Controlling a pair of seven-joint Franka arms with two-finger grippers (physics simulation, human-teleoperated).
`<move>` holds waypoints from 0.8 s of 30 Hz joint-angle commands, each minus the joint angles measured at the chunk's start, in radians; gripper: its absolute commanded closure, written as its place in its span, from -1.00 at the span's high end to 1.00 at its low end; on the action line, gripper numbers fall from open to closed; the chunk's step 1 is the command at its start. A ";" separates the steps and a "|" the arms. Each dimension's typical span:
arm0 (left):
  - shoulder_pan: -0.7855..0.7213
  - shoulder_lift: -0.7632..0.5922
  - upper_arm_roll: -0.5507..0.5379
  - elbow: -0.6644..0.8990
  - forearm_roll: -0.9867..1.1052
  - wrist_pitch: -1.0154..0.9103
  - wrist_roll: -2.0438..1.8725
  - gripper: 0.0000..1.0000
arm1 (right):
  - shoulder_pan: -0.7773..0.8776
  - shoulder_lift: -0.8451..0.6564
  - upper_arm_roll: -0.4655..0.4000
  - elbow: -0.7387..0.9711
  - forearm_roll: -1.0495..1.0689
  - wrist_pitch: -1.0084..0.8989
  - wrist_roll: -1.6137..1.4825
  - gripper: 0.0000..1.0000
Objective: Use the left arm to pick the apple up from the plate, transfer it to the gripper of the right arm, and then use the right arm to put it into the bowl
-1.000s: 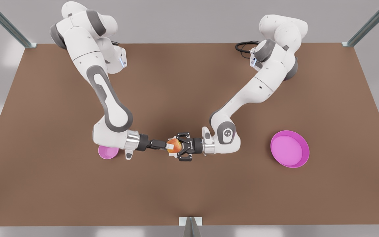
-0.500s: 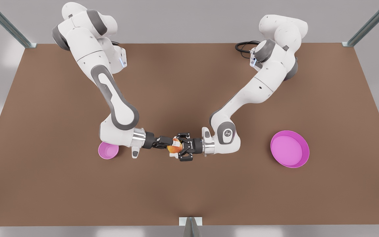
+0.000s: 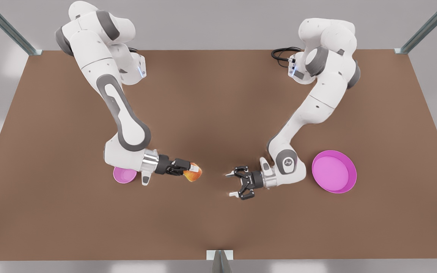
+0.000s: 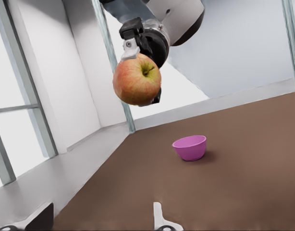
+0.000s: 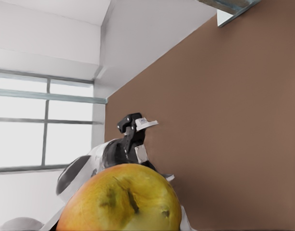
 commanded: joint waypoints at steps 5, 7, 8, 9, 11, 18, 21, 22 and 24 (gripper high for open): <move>0.154 -0.407 0.208 0.190 1.459 -0.698 -1.940 1.00 | -0.173 -0.042 0.000 -0.034 -0.490 -0.265 -0.006 0.34; 0.154 -0.513 0.211 0.189 1.632 -0.821 -2.487 1.00 | -0.212 -0.047 0.000 -0.031 -0.643 -0.281 -0.006 0.34; 0.158 -0.519 0.211 0.189 1.612 -0.827 -2.520 1.00 | -0.224 -0.047 0.000 -0.027 -0.711 -0.279 -0.006 0.34; 0.154 -0.535 0.213 0.186 1.602 -0.825 -2.602 1.00 | -0.235 -0.047 0.000 -0.025 -0.761 -0.279 -0.006 0.34; 0.149 -0.742 0.262 -0.104 1.501 -0.660 -2.634 1.00 | -0.258 -0.047 -0.001 -0.027 -0.887 -0.287 -0.006 0.34; 0.173 -0.687 0.259 -0.021 1.485 -0.678 -2.695 1.00 | -0.320 -0.002 -0.012 -0.031 -1.159 -0.290 -0.009 0.34; 0.167 -0.687 0.257 -0.020 1.485 -0.678 -2.697 1.00 | -0.333 0.018 -0.012 -0.028 -1.199 -0.281 -0.008 0.35; 0.167 -0.687 0.257 -0.021 1.485 -0.678 -2.697 1.00 | -0.333 0.019 -0.012 -0.028 -1.199 -0.281 -0.008 0.35; 0.167 -0.687 0.257 -0.021 1.482 -0.678 -2.697 1.00 | -0.328 0.025 -0.012 -0.030 -1.221 -0.282 -0.009 0.35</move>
